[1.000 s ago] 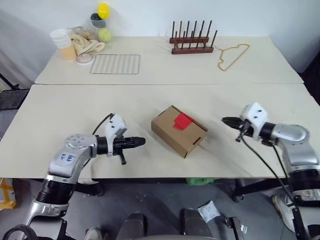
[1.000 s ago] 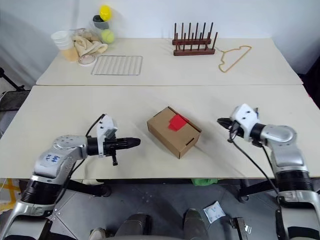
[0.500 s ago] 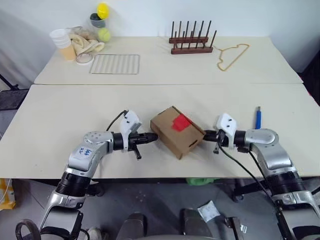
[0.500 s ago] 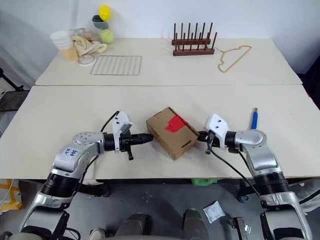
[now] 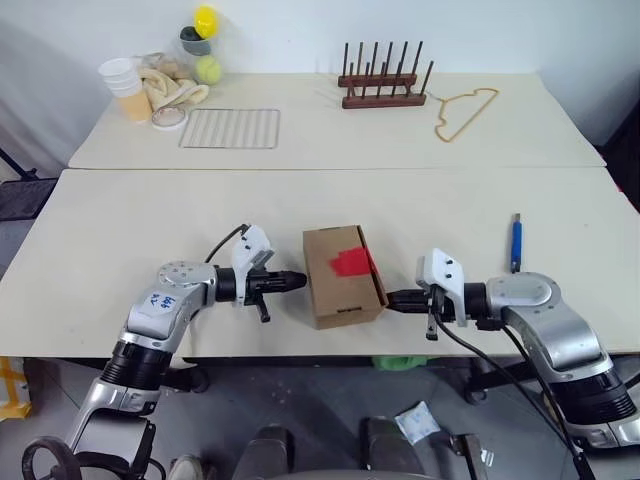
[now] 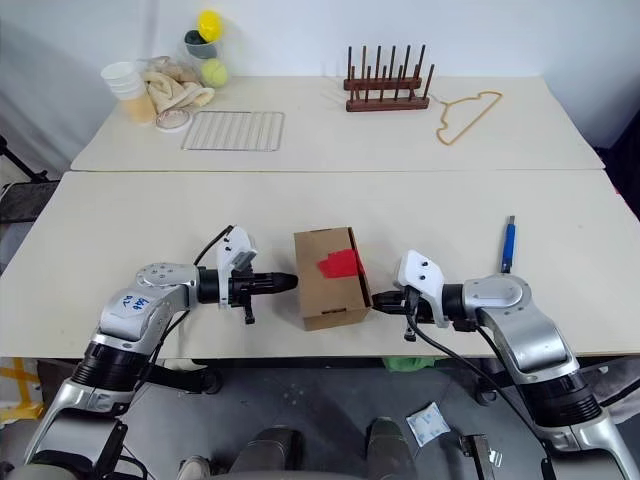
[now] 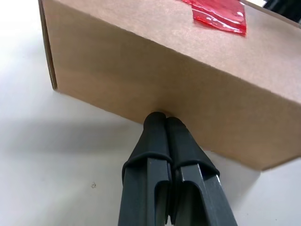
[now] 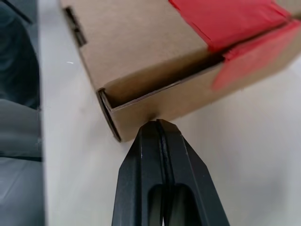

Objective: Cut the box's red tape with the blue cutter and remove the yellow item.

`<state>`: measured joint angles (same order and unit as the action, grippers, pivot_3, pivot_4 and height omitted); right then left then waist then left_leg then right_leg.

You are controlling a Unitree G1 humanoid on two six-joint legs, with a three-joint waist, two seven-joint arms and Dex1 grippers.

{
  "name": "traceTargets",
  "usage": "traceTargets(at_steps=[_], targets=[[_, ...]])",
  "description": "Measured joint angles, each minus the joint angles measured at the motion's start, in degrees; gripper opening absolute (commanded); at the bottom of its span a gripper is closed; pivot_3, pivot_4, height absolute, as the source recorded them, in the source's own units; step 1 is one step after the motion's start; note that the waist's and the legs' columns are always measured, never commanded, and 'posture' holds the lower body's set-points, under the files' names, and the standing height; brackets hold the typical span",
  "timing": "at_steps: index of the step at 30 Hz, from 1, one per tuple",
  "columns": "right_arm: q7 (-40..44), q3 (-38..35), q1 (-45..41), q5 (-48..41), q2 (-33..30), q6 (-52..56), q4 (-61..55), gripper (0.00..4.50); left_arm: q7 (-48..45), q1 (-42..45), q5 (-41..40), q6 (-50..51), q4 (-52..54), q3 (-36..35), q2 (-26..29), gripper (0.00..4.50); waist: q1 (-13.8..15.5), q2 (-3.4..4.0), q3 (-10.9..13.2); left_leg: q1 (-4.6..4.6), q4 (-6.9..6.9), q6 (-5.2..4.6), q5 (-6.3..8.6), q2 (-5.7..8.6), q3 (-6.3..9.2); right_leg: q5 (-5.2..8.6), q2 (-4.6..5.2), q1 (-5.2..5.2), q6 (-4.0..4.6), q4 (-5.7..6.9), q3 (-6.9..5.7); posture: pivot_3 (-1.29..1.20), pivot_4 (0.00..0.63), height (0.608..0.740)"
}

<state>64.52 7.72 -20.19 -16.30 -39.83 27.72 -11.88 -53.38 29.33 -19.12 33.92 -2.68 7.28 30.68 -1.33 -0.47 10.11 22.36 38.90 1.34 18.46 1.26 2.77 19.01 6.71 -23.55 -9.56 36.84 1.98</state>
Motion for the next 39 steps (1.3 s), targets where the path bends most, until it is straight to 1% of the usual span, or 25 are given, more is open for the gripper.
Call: traceTargets(at_steps=[7,10,11,12,14,17,19,20,21,23,25,27,32,39], targets=[[-1.8,0.7,2.1,-1.4,0.0,2.8,-3.3,0.02,-1.0,-0.1,0.3,-1.1,-0.5,0.1,0.1,0.00,0.1,0.00,0.0,0.00,0.00,-0.01,0.01,0.01,-0.01,0.00,0.00,-0.01,0.00,-0.01,0.00,0.00,0.150,0.740],[-1.7,-2.5,2.9,-5.0,-3.3,7.1,-6.4,0.02,-3.9,-1.0,0.3,-2.6,-0.6,-0.2,3.9,0.00,0.1,-0.01,0.0,0.02,-0.02,-0.01,0.01,0.00,0.00,0.00,0.01,-0.02,0.00,-0.03,0.01,0.00,0.150,0.740],[-1.8,-5.1,2.8,-6.7,-5.4,10.1,-7.3,0.02,-5.3,-1.1,0.2,-3.4,-0.6,-1.0,5.7,0.00,0.1,-0.01,0.0,0.01,-0.03,-0.01,0.01,0.00,0.00,0.00,0.01,-0.01,0.00,-0.06,0.00,0.00,0.150,0.740],[-2.2,-7.3,2.3,-8.6,-6.9,13.7,-8.0,0.18,-6.8,-1.1,-0.1,-4.3,-0.6,-2.1,6.9,0.00,0.1,-0.01,0.0,0.01,-0.03,-0.01,0.01,-0.02,0.01,0.00,0.01,-0.01,0.01,-0.07,0.00,0.00,0.150,0.740],[-4.6,-11.1,-1.1,-13.8,-7.6,23.9,-9.3,0.59,-10.5,-1.0,-2.0,-5.2,-0.3,-4.1,8.8,0.00,0.0,-0.01,0.0,0.01,-0.04,-0.01,0.02,-0.07,0.01,0.01,0.00,0.00,0.05,-0.10,0.00,0.00,0.150,0.740],[-10.1,-14.2,-8.3,-20.2,-7.6,40.2,-11.6,1.58,-15.1,0.7,-5.4,-5.5,0.8,-5.1,9.2,0.00,0.1,-0.01,0.0,0.01,-0.04,0.01,0.03,-0.09,0.06,0.02,0.02,0.00,0.07,-0.09,-0.02,0.00,0.150,0.740],[-13.8,-15.3,-12.1,-22.3,-5.7,48.8,-11.8,2.24,-15.8,2.6,-6.4,-5.1,1.0,-5.1,8.3,0.00,0.2,-0.01,0.0,0.04,-0.03,0.00,0.03,-0.06,0.07,0.02,0.04,0.00,0.07,-0.10,-0.03,0.00,0.150,0.740],[-16.4,-15.1,-14.2,-22.7,-4.7,53.7,-11.8,2.57,-15.6,4.4,-6.4,-5.0,1.0,-5.0,7.0,0.00,0.6,-0.01,0.0,0.06,-0.02,-0.01,0.04,-0.02,0.06,0.02,0.06,-0.02,0.07,-0.10,-0.03,0.00,0.150,0.740],[-18.5,-14.7,-15.8,-22.7,-3.5,57.5,-11.6,2.93,-15.1,6.0,-6.4,-5.1,1.0,-4.7,5.7,0.00,1.0,-0.01,0.0,0.09,0.01,-0.02,0.04,0.01,0.06,0.01,0.06,-0.03,0.06,-0.10,-0.02,0.00,0.150,0.740],[-21.7,-14.8,-18.5,-22.8,-0.2,61.8,-10.7,3.58,-14.2,8.3,-5.4,-5.3,0.8,-3.2,4.1,0.00,1.3,-0.01,0.0,0.09,0.02,-0.05,0.06,0.04,0.03,0.01,0.07,-0.03,0.05,-0.09,-0.02,0.00,0.150,0.740],[-24.4,-14.8,-20.0,-24.2,2.4,63.9,-9.6,4.23,-13.5,9.4,-3.4,-5.5,0.1,-0.2,3.1,0.00,1.3,-0.01,0.0,0.08,-0.02,-0.06,0.06,0.04,0.01,0.00,0.05,-0.05,0.04,-0.08,-0.03,0.00,0.150,0.740],[-27.2,-14.6,-20.4,-24.1,3.9,64.5,-8.3,4.23,-12.6,9.6,-0.9,-6.6,-2.1,1.9,2.0,0.00,1.2,-0.01,0.0,0.09,-0.04,-0.07,0.07,0.04,-0.03,0.00,0.05,-0.11,0.04,-0.05,-0.03,0.00,0.150,0.740],[-33.4,-10.9,-22.0,-20.7,6.6,64.0,-5.9,4.23,-10.5,12.4,2.5,-9.2,-6.5,4.9,-3.2,0.00,1.2,-0.02,0.0,0.18,0.06,-0.07,0.07,0.04,-0.05,0.00,0.04,-0.18,0.03,0.03,-0.05,0.00,0.150,0.740],[-35.4,-10.8,-22.0,-20.4,7.5,63.2,-5.8,4.23,-10.5,12.6,3.7,-10.1,-7.0,5.0,-3.6,0.00,1.1,-0.01,0.0,0.14,0.09,-0.07,0.07,0.02,-0.04,0.00,0.03,-0.14,0.03,0.06,-0.05,0.00,0.150,0.740]])
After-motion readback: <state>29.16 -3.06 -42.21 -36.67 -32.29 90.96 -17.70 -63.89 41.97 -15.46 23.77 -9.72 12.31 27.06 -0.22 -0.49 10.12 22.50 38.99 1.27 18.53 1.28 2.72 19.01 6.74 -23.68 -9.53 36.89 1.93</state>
